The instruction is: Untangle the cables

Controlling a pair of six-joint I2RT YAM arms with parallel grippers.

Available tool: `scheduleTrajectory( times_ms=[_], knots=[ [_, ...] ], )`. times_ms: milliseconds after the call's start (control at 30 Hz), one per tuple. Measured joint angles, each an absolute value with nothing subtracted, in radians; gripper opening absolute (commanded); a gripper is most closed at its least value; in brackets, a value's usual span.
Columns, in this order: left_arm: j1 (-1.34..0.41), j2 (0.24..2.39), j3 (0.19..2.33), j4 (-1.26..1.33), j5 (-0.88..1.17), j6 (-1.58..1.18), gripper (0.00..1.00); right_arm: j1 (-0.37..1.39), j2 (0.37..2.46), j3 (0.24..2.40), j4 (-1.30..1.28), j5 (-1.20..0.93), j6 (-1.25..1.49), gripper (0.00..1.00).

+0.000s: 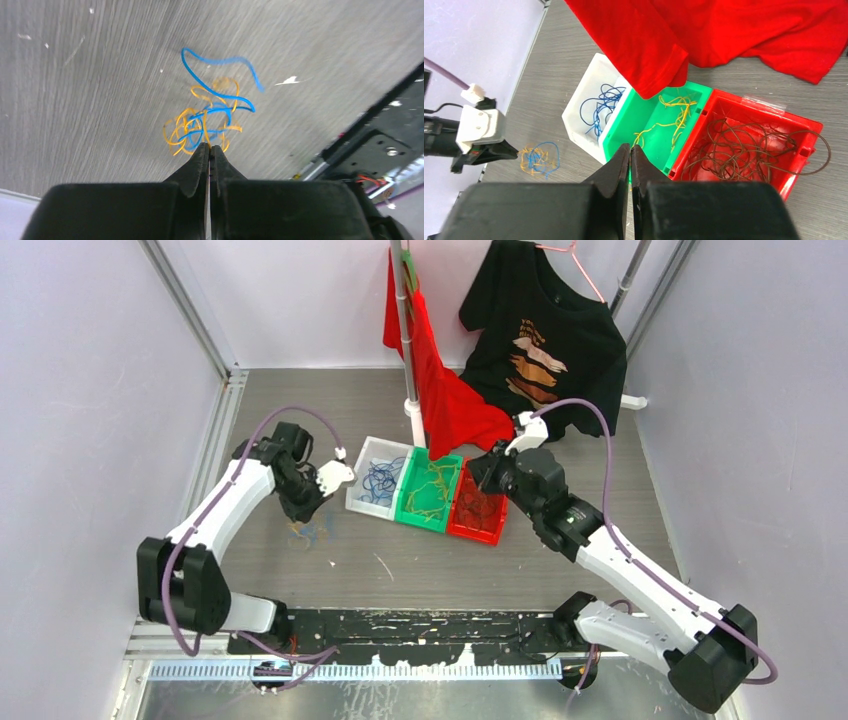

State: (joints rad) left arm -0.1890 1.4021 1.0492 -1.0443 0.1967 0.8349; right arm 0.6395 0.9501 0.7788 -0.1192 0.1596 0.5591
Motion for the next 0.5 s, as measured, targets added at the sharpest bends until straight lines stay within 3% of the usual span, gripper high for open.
scheduleTrajectory(
  times_ms=[233, 333, 500],
  knots=[
    [-0.251, 1.301, 1.146, -1.217, 0.307, 0.659, 0.0, 0.698, 0.973, 0.734, 0.026, 0.108, 0.547, 0.53],
    [-0.251, 1.256, 1.165, -1.262, 0.346, 0.593, 0.0, 0.79, 0.989, 0.703, 0.13, 0.075, 0.497, 0.61],
    [-0.255, 1.206, 1.265, -1.313, 0.413, 0.487, 0.0, 0.97, 1.094, 0.693, 0.3, 0.001, 0.407, 0.64]
  ],
)
